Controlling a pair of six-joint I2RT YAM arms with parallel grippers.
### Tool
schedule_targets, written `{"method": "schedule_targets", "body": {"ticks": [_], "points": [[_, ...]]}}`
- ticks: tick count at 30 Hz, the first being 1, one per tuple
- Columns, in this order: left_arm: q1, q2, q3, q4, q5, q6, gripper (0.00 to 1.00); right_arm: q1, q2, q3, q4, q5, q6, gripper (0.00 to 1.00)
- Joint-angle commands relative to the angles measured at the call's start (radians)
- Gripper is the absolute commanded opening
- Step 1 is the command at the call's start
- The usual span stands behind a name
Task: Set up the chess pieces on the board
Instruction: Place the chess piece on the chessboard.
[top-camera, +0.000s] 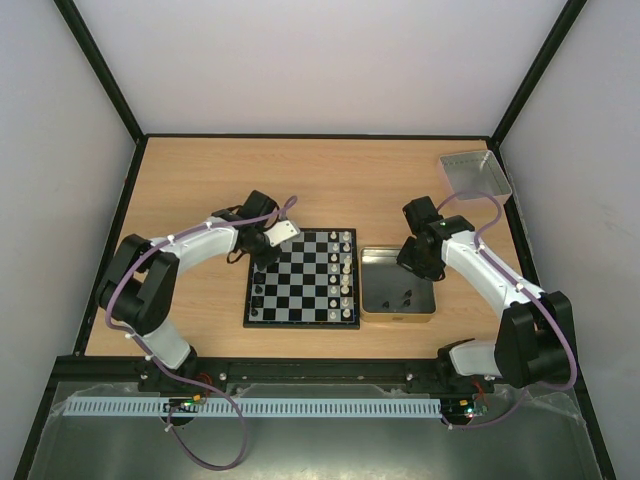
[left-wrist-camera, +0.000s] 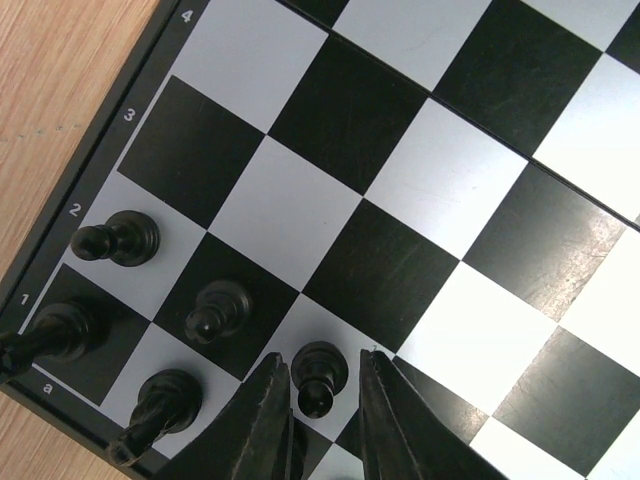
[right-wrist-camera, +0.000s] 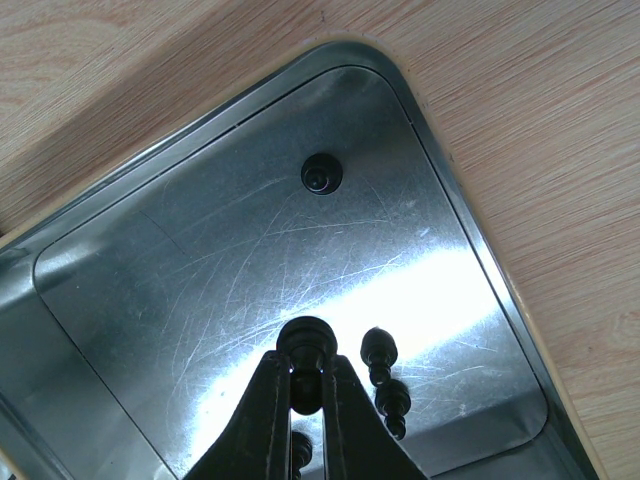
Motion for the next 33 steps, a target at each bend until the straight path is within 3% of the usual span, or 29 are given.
{"method": "schedule_targets", "body": {"ticks": [1, 21, 27, 33], "points": [[0.006, -0.006, 0.0, -0.009, 0.018, 0.003, 0.22, -0.006, -0.024, -0.011, -0.017, 0.016, 0.0, 0.03], [0.005, -0.123, 0.104, -0.121, 0.022, -0.024, 0.26, 0.005, -0.055, 0.054, -0.059, 0.018, -0.018, 0.02], [0.011, -0.201, 0.148, -0.179, 0.015, -0.054, 0.29, 0.234, 0.029, 0.229, -0.1, 0.078, 0.043, 0.02], [0.095, -0.284, 0.125, -0.218, 0.035, -0.094, 0.34, 0.465, 0.237, 0.468, -0.096, 0.1, 0.08, 0.02]]}}
